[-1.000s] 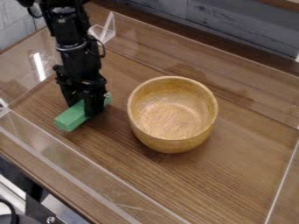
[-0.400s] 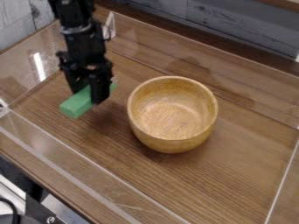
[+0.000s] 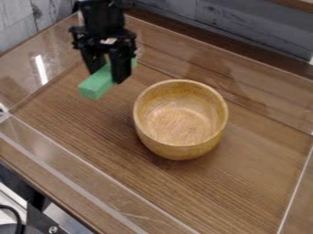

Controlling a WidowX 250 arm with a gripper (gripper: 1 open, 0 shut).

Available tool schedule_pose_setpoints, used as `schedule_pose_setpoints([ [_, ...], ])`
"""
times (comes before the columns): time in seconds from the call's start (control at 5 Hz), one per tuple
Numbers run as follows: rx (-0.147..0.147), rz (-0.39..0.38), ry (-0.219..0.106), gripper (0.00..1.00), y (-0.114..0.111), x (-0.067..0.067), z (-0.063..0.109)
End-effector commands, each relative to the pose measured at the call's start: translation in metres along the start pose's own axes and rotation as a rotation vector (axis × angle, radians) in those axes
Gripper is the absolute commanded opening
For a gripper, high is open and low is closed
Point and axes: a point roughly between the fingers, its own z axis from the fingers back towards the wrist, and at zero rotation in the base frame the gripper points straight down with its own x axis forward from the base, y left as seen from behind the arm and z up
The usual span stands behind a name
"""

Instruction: Put the green block in the brown bowl

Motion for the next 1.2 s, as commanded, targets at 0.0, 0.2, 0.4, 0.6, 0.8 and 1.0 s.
schedule_pose_setpoints([
  [0.0, 0.015, -0.015, -0.088, 0.0, -0.017, 0.009, 0.026],
  [0.2, 0.008, -0.033, -0.092, 0.0, -0.031, 0.011, 0.027],
  [0.4, 0.003, -0.048, -0.097, 0.0, -0.039, 0.012, 0.028],
  [0.6, -0.002, -0.066, -0.1, 0.0, -0.049, 0.014, 0.028],
  [0.8, -0.007, -0.09, -0.104, 0.0, -0.06, 0.015, 0.027],
  [1.0, -0.01, -0.111, -0.109, 0.0, -0.065, 0.015, 0.025],
])
